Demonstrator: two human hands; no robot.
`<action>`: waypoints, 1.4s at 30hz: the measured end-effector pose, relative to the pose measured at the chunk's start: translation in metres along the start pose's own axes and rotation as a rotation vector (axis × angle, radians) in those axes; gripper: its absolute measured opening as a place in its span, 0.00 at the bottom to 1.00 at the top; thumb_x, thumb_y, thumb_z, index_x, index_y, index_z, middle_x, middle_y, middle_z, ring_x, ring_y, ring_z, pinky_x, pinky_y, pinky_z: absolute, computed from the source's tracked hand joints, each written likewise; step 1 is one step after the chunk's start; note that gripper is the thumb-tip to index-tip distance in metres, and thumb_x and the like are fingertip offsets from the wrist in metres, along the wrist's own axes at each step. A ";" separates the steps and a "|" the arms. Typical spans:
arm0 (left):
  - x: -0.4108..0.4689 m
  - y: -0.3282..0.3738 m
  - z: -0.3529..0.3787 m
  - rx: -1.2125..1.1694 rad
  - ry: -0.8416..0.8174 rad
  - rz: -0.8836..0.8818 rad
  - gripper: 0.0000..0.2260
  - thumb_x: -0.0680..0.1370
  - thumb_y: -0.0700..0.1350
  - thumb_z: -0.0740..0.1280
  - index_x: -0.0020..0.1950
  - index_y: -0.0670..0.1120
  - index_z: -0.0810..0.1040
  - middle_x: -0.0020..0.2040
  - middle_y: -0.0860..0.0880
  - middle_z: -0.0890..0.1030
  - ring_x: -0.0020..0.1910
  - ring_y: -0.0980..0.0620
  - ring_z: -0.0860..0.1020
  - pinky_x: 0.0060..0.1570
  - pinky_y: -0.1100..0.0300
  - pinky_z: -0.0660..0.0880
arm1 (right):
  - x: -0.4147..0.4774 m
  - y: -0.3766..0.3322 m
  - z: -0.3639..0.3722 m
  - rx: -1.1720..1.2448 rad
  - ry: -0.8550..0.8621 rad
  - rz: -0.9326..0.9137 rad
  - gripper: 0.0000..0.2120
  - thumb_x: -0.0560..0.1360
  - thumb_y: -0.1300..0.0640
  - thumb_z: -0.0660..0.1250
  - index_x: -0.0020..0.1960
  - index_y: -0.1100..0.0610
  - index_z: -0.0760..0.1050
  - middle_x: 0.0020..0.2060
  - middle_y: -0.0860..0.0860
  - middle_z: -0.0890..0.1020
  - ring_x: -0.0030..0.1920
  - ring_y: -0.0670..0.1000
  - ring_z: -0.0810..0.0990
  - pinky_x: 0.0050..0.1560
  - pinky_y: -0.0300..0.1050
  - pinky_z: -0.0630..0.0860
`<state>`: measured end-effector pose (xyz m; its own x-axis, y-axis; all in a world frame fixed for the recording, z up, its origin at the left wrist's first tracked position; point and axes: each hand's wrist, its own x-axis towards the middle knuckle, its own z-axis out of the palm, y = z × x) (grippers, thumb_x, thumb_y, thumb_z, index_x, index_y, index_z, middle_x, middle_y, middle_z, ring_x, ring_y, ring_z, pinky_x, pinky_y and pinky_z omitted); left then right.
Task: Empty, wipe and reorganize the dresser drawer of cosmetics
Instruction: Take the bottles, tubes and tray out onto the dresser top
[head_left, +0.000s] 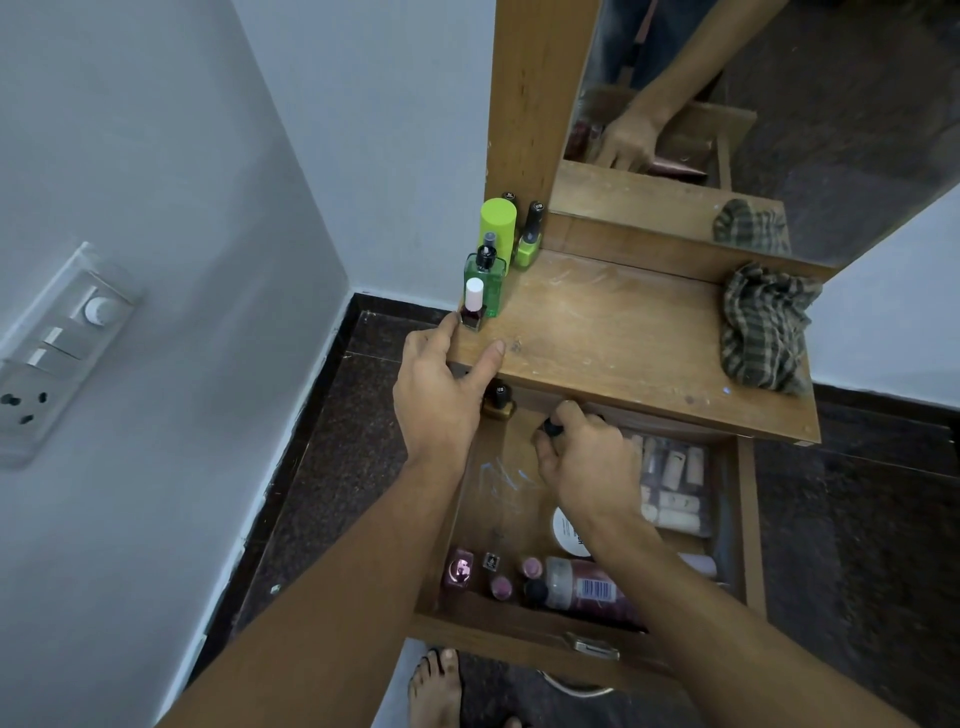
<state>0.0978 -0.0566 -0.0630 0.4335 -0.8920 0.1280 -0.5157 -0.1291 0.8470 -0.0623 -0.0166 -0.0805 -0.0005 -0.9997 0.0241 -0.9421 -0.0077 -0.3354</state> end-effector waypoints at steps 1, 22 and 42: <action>0.000 0.000 0.000 0.001 -0.002 0.000 0.30 0.74 0.63 0.73 0.72 0.50 0.76 0.56 0.53 0.76 0.51 0.53 0.80 0.52 0.50 0.80 | -0.002 -0.002 -0.003 0.021 0.003 0.004 0.08 0.77 0.51 0.69 0.51 0.54 0.76 0.43 0.54 0.83 0.42 0.60 0.83 0.36 0.47 0.70; 0.002 -0.006 0.002 -0.091 0.011 0.015 0.28 0.74 0.60 0.75 0.72 0.53 0.76 0.51 0.57 0.74 0.45 0.58 0.78 0.44 0.69 0.74 | 0.119 -0.065 -0.077 0.378 0.317 -0.099 0.10 0.74 0.53 0.75 0.56 0.52 0.83 0.44 0.46 0.87 0.41 0.45 0.85 0.48 0.47 0.83; 0.002 -0.003 -0.001 -0.058 0.012 0.016 0.27 0.74 0.58 0.76 0.71 0.51 0.78 0.51 0.55 0.76 0.45 0.61 0.76 0.45 0.71 0.72 | 0.091 -0.041 -0.075 0.436 0.420 -0.049 0.14 0.76 0.51 0.73 0.60 0.53 0.80 0.51 0.45 0.85 0.39 0.44 0.83 0.44 0.39 0.79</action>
<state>0.1009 -0.0572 -0.0643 0.4345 -0.8885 0.1478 -0.4793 -0.0892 0.8731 -0.0489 -0.1059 0.0060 -0.1764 -0.9039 0.3896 -0.7202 -0.1513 -0.6771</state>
